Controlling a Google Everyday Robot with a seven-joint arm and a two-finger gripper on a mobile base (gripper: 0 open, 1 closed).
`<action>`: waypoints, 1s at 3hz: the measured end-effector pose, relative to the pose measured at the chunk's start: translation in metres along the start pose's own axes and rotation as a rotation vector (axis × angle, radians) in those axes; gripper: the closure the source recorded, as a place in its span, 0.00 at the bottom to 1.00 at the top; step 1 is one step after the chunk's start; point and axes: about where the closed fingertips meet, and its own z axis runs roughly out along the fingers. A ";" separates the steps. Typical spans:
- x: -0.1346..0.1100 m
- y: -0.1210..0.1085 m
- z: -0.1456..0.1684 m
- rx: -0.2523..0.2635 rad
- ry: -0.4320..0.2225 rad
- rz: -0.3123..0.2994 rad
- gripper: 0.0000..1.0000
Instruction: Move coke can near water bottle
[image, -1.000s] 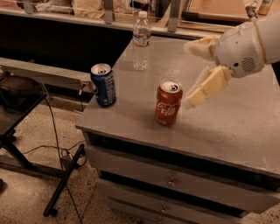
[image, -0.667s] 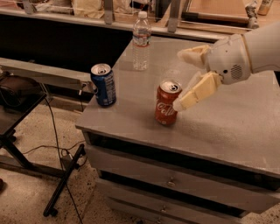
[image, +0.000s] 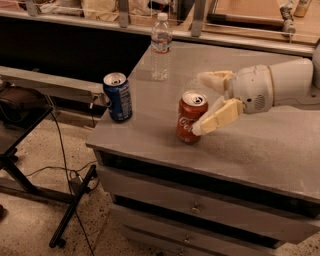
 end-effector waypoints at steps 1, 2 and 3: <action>0.008 0.001 0.006 -0.023 -0.081 -0.022 0.00; 0.013 0.001 0.007 -0.025 -0.150 -0.065 0.00; 0.012 0.002 0.008 -0.028 -0.156 -0.078 0.16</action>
Offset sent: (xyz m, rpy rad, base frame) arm -0.0018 -0.0079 -0.0220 0.2148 -0.1583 0.0542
